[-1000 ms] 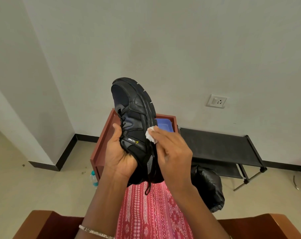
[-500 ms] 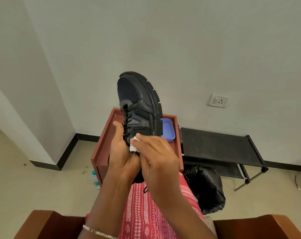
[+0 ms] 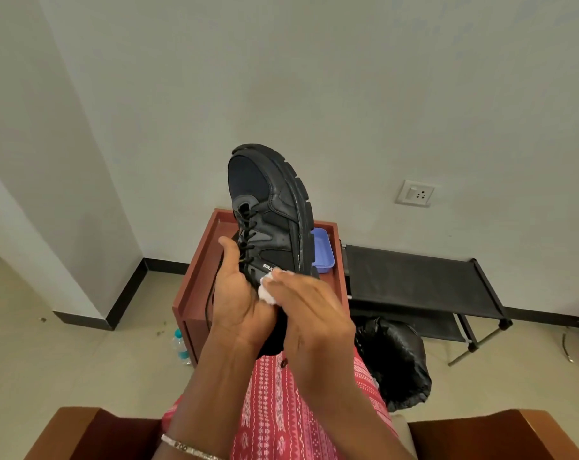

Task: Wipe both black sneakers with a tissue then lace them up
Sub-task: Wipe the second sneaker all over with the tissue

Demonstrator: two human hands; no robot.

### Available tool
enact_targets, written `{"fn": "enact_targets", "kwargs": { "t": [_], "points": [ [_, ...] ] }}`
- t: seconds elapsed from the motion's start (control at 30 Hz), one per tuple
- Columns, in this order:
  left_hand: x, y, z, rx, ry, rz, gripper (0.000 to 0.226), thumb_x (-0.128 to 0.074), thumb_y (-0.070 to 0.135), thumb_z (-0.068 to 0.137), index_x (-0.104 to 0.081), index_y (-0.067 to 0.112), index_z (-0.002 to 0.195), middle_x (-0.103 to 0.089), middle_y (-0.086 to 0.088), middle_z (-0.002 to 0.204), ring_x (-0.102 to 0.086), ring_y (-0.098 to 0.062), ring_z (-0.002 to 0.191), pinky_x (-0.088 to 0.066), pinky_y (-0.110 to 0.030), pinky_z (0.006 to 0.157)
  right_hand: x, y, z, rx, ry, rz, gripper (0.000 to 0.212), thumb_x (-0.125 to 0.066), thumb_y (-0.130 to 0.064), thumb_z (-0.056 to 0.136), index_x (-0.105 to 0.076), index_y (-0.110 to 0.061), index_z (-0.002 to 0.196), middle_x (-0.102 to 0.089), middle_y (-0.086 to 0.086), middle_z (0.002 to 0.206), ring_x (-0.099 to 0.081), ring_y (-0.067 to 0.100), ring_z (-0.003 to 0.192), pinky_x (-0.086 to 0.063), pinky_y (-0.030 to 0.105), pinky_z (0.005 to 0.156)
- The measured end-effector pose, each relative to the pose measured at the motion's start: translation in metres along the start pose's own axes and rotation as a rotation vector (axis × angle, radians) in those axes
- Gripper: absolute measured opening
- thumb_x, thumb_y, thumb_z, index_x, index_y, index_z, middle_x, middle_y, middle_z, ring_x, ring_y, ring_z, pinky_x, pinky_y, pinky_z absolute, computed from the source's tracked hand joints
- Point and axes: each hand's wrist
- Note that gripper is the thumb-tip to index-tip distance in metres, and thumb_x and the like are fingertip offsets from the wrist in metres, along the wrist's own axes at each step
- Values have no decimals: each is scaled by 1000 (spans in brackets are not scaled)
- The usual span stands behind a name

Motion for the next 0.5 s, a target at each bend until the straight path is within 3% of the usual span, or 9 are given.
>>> {"fn": "enact_targets", "kwargs": {
  "t": [0.1, 0.23, 0.33, 0.4, 0.5],
  "points": [
    [-4, -6, -3, 28, -23, 2, 60, -54, 50, 97, -62, -1, 127, -70, -16, 112, -74, -25, 91, -61, -33, 72, -6, 3, 21, -41, 32, -52, 23, -58, -6, 92, -76, -6, 106, -74, 5, 111, -67, 19, 106, -49, 25, 99],
    [-4, -7, -6, 10, 0, 72, 33, -64, 26, 91, -64, -3, 108, -68, -12, 88, -73, -22, 75, -60, -30, 65, -7, 0, 25, -34, 14, -58, 26, -55, -18, 96, -77, -8, 106, -74, 3, 110, -67, 17, 105, -52, 28, 95],
    [-1, -1, -2, -46, 5, 111, 28, -64, 22, 86, -78, -1, 96, -74, -19, 103, -75, -30, 86, -59, -45, 85, 2, -2, 5, -26, -7, 31, 30, -48, -16, 102, -76, -9, 109, -73, 2, 113, -67, 16, 106, -51, 24, 95],
    [1, 2, 1, -68, 35, 121, 27, -64, 25, 89, -81, 4, 89, -73, -20, 113, -73, -34, 93, -52, -54, 95, 7, -2, -16, -23, -26, 64, 24, -56, -6, 98, -75, -9, 112, -71, 0, 117, -66, 16, 106, -53, 25, 91],
    [5, 7, 5, -137, 19, 83, 36, -55, 27, 100, -82, 8, 86, -74, -18, 109, -74, -34, 93, -54, -58, 91, 8, 2, -38, -26, -25, 91, 31, -68, 4, 87, -75, -9, 114, -70, -2, 119, -65, 13, 107, -55, 26, 88]
  ]
}}
Point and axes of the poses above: each hand's wrist, its own z-axis towards the middle knuckle, its own x-axis out of the back of the hand, y = z × x
